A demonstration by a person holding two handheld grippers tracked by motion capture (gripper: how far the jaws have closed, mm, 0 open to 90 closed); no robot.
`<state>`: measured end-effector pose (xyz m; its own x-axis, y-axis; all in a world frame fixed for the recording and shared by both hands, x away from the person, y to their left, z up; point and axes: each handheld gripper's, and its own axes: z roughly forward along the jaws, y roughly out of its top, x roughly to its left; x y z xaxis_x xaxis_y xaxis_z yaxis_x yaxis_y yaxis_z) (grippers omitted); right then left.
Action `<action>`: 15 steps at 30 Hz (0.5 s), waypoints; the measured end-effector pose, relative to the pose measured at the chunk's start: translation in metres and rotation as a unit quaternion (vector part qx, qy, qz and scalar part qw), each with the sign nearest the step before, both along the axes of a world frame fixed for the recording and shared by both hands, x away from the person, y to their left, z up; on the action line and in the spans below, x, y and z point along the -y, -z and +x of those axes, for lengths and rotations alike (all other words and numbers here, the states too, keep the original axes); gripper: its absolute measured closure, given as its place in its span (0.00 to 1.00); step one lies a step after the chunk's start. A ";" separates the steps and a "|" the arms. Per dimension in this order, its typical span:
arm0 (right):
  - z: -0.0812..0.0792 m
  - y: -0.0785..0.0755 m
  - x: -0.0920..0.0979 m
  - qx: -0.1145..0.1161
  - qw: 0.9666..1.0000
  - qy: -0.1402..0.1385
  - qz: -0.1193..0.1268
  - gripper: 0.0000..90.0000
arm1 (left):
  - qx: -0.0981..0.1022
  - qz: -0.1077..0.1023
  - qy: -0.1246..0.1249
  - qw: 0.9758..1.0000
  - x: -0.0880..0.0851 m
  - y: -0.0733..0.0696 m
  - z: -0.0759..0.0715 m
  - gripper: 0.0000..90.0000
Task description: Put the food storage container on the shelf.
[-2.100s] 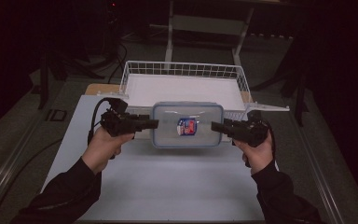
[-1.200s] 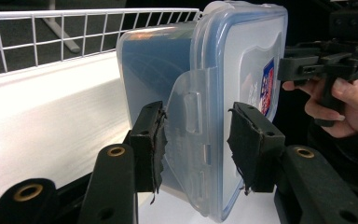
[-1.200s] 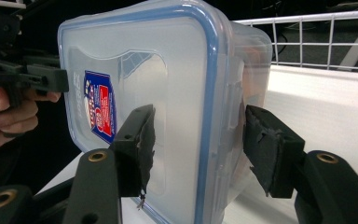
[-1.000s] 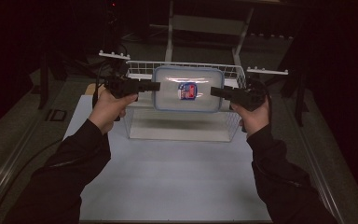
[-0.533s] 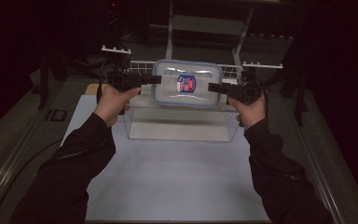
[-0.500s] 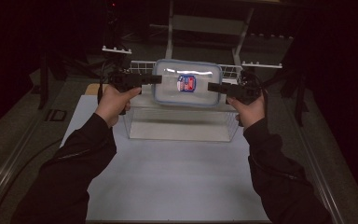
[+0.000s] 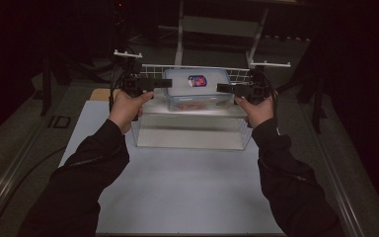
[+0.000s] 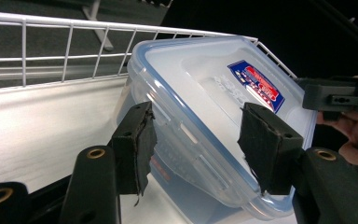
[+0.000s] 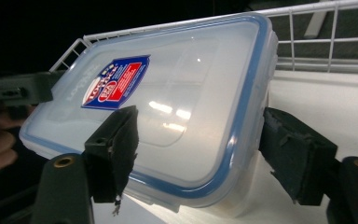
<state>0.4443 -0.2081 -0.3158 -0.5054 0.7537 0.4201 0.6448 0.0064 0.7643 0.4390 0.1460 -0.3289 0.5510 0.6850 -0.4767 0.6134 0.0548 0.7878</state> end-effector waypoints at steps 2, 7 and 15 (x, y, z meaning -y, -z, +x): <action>0.000 0.001 0.000 -0.003 1.000 0.004 0.004 0.32 | 0.004 0.006 -0.003 1.000 0.003 -0.001 0.001 0.48; -0.006 -0.004 0.005 0.021 1.000 0.007 0.000 0.34 | 0.040 0.020 -0.009 0.999 0.004 0.000 -0.002 0.38; -0.029 -0.011 0.012 0.064 0.998 -0.012 -0.016 0.34 | 0.107 0.047 -0.020 0.993 -0.005 -0.001 -0.029 0.19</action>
<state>0.4151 -0.2199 -0.3045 -0.5717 0.7523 0.3272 0.5417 0.0466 0.8393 0.4105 0.1509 -0.3276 0.6044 0.7440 -0.2849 0.4307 -0.0043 0.9025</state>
